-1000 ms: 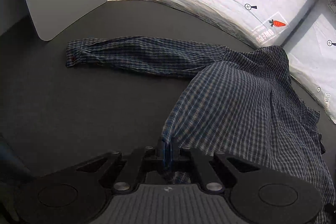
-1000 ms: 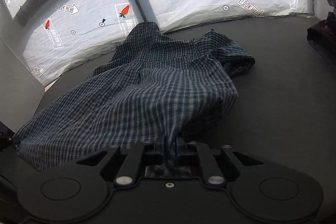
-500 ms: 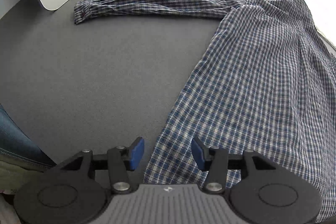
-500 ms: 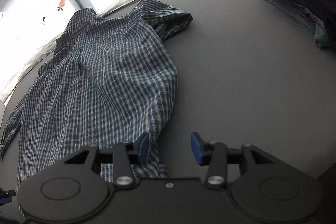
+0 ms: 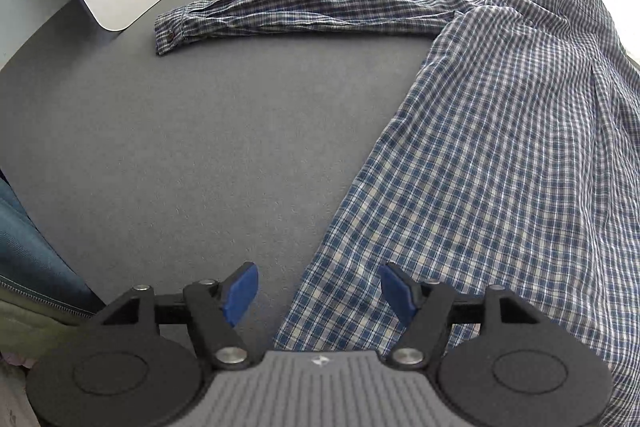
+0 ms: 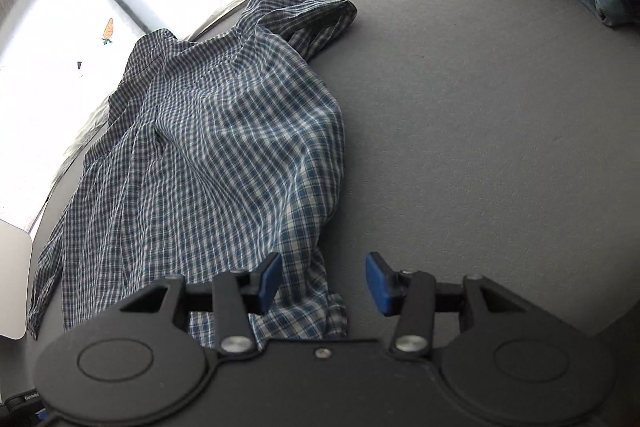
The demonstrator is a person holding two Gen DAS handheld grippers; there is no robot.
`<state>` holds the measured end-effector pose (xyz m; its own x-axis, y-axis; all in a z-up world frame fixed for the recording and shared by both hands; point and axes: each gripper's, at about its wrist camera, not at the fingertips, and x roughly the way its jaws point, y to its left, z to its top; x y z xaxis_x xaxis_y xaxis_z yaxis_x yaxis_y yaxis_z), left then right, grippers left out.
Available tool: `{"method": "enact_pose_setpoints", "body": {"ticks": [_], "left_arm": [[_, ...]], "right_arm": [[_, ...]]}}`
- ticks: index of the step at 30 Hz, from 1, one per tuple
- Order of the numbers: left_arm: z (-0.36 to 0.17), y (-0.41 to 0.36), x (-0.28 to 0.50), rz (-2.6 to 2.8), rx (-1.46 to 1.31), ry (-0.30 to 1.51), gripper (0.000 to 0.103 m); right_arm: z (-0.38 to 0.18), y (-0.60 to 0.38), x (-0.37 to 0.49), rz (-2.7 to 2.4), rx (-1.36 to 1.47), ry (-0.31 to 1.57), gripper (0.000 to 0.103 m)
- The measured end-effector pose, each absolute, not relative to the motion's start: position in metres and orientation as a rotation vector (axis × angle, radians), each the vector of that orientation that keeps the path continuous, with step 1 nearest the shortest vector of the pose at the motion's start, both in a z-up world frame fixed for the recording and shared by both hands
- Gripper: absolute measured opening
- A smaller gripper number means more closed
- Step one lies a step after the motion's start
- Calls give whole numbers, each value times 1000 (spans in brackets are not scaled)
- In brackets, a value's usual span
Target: Fold clothes
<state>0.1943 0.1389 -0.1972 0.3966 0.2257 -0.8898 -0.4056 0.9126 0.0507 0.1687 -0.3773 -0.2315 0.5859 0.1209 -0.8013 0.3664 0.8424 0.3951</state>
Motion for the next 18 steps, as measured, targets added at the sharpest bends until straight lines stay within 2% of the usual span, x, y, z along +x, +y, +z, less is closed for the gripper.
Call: {"method": "enact_pose_setpoints", "body": {"ticks": [6, 12, 18], "left_arm": [[-183, 99, 231, 289, -149, 1043, 86], [-197, 48, 267, 178, -57, 1098, 88], [-211, 17, 294, 118, -19, 1154, 89]], "right_arm": [[-229, -392, 169, -200, 564, 898, 37], [-229, -401, 180, -245, 506, 858, 36], [-243, -417, 199, -233, 602, 846, 37]]}}
